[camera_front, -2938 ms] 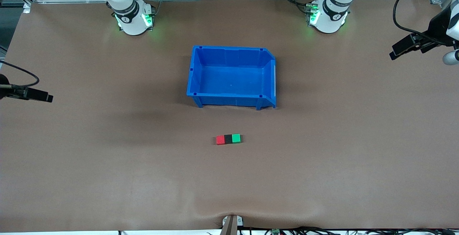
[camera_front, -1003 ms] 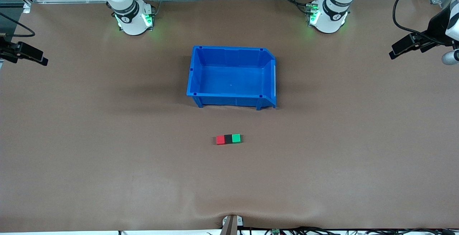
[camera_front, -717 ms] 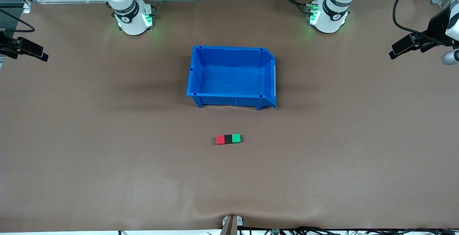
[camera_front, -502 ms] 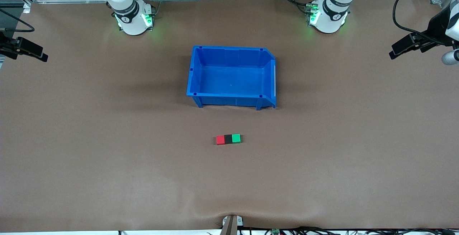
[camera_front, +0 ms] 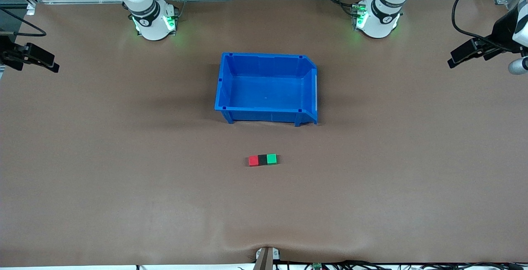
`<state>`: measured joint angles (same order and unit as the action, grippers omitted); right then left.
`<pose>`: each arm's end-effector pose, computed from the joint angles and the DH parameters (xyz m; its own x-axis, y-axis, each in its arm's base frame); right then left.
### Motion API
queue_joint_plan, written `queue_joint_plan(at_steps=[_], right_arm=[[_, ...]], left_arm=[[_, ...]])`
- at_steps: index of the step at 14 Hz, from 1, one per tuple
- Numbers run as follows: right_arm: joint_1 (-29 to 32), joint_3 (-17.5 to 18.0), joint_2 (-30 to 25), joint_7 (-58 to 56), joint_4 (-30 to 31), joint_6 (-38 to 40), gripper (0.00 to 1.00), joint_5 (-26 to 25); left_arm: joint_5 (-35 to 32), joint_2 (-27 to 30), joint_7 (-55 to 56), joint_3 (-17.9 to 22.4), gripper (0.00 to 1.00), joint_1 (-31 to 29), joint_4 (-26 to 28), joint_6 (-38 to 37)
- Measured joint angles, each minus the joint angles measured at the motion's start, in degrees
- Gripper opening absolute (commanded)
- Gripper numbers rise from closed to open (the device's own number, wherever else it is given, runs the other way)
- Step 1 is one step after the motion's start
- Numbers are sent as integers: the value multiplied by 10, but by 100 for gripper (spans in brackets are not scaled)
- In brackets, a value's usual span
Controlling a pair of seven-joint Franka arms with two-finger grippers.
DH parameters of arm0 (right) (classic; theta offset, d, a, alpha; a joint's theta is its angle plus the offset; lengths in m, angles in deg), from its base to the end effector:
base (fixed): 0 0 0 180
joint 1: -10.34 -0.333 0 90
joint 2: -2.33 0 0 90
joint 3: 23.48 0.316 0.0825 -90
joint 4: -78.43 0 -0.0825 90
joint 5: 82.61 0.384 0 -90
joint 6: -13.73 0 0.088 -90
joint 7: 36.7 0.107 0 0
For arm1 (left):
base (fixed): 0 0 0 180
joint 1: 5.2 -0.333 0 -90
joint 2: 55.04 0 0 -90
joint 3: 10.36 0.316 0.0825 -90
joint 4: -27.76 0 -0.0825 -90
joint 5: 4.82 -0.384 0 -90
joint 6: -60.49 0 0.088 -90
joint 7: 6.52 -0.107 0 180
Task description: Attach green and red cubes to black cube
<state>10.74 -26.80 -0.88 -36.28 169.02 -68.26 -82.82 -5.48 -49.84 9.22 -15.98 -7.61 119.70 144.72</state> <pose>0.5209 -0.0352 0.6382 0.9930 -0.0720 -0.0940 -0.0722 -0.9974 0.0011 0.5147 -0.0301 0.6484 0.9751 0.2188 -0.0370 0.2177 -0.9755 -0.0316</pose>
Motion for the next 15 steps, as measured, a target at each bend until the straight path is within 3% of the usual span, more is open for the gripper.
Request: queue_joint_plan(at_steps=[15], right_arm=[[-4,1,-1,-1,-4,-14,100,0]], left_arm=[[0,0,0,1,100,-1,-3,0]])
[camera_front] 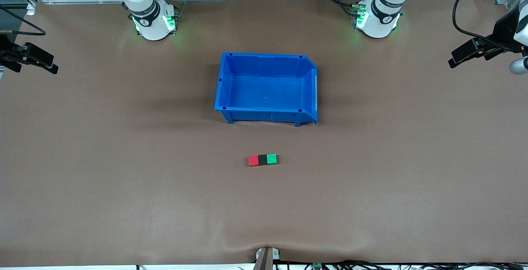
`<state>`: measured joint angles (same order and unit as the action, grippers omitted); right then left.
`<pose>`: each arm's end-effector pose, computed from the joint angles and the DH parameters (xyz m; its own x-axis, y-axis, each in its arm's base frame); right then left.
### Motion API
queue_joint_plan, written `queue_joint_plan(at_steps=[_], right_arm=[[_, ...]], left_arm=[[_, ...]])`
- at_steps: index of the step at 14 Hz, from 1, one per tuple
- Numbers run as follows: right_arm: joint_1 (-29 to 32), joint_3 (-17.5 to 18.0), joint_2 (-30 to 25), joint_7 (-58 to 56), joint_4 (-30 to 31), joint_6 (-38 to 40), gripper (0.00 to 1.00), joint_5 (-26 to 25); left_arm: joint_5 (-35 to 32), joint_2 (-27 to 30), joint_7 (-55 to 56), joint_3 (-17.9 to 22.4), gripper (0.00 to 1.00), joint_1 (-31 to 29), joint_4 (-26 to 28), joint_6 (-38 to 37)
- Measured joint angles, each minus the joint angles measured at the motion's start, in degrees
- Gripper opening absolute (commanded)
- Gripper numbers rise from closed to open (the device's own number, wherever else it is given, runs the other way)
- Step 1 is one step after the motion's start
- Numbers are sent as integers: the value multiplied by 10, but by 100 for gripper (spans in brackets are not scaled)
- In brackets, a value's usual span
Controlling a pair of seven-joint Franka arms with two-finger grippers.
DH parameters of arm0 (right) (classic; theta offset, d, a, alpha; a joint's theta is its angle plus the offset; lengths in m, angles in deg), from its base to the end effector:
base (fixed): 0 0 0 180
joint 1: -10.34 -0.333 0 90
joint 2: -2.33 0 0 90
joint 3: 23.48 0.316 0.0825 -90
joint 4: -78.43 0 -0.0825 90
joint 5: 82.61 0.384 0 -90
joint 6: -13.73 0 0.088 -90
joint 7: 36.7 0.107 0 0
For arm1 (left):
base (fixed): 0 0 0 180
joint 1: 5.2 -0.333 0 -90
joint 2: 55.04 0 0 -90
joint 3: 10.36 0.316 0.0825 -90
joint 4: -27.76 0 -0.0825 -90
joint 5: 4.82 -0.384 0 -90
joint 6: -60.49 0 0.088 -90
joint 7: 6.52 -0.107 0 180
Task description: Attach green and red cubes to black cube
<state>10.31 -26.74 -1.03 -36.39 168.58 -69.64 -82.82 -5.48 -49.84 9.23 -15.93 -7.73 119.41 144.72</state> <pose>0.5232 -0.0309 0.6451 0.9963 -0.0618 -0.0597 -0.0618 -0.9981 0.0006 0.5148 -0.0286 0.6508 0.9746 0.2218 -0.0322 0.2209 -0.9748 -0.0302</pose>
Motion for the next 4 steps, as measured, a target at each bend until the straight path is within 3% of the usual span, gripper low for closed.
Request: queue_joint_plan(at_steps=[4], right_arm=[[0,0,0,-1,0,0,100,0]], left_arm=[[0,0,0,0,100,-1,-2,0]])
